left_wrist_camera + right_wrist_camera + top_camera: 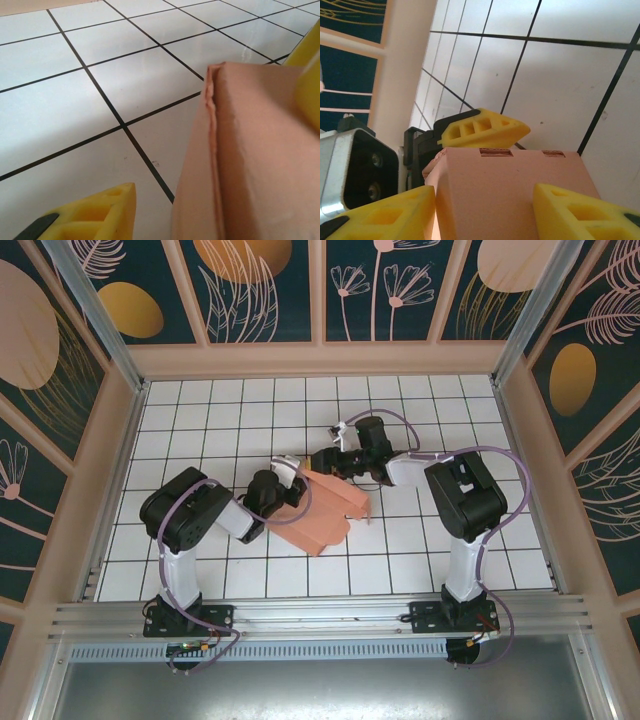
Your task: Fold the paper box
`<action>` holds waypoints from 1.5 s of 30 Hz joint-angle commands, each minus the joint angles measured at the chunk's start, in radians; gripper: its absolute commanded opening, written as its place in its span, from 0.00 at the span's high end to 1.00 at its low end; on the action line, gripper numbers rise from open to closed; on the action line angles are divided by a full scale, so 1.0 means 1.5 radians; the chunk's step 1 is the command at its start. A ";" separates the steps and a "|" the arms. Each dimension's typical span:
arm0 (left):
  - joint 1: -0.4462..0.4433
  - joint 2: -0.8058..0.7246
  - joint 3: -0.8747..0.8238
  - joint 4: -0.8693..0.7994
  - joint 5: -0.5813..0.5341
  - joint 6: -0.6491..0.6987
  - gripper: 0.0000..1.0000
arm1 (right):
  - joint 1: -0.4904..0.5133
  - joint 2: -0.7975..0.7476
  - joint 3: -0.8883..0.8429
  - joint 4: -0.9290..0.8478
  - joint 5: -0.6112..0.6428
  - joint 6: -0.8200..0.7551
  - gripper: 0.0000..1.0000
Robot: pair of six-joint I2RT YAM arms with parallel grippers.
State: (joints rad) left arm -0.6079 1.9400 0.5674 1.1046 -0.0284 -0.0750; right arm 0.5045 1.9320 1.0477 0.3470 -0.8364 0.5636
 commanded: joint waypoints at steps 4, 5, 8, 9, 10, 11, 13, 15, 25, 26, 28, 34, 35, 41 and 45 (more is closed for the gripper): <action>0.005 -0.028 -0.014 0.055 -0.017 -0.006 0.66 | -0.013 -0.011 -0.027 0.038 -0.026 0.039 0.47; 0.005 -0.030 -0.014 0.056 -0.018 -0.007 0.66 | -0.014 -0.012 -0.027 0.035 -0.026 0.037 0.46; 0.005 -0.034 -0.014 0.064 -0.024 -0.009 0.66 | -0.015 -0.011 -0.028 0.034 -0.026 0.038 0.46; 0.005 -0.035 -0.014 0.069 -0.025 -0.010 0.66 | -0.015 -0.010 -0.028 0.033 -0.026 0.040 0.46; 0.005 -0.035 -0.014 0.072 -0.026 -0.011 0.66 | -0.015 -0.010 -0.027 0.034 -0.026 0.041 0.46; 0.005 -0.035 -0.013 0.075 -0.025 -0.013 0.66 | -0.015 -0.009 -0.027 0.034 -0.026 0.041 0.45; 0.005 -0.035 -0.011 0.077 -0.021 -0.013 0.64 | -0.015 -0.006 -0.027 0.034 -0.028 0.044 0.45; 0.005 -0.034 -0.010 0.083 -0.022 -0.013 0.63 | -0.016 -0.005 -0.025 0.033 -0.028 0.044 0.45; 0.005 -0.020 0.013 0.053 -0.023 -0.005 0.98 | -0.019 -0.001 -0.014 0.031 -0.033 0.047 0.45; 0.005 -0.020 0.013 0.054 -0.023 -0.004 1.00 | -0.020 -0.002 -0.013 0.031 -0.033 0.047 0.45; 0.005 -0.020 0.013 0.055 -0.022 -0.005 1.00 | -0.020 -0.005 -0.009 0.029 -0.032 0.046 0.45; 0.007 -0.036 0.014 0.033 -0.032 -0.035 1.00 | -0.028 -0.056 -0.020 0.025 0.017 0.025 0.43; 0.010 -0.039 0.019 0.017 -0.033 -0.050 1.00 | -0.031 -0.074 -0.027 0.028 0.035 0.023 0.43; 0.043 -0.052 0.033 -0.012 0.019 -0.156 1.00 | -0.056 -0.180 -0.075 0.047 0.122 0.015 0.42; 0.047 -0.088 0.009 0.020 -0.014 -0.207 1.00 | -0.073 -0.260 -0.115 0.048 0.181 0.003 0.42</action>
State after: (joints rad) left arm -0.5426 1.8637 0.5968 1.0889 -0.0368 -0.2813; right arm 0.4103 1.6176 0.9150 0.3935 -0.6613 0.6010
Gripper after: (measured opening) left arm 0.056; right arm 0.580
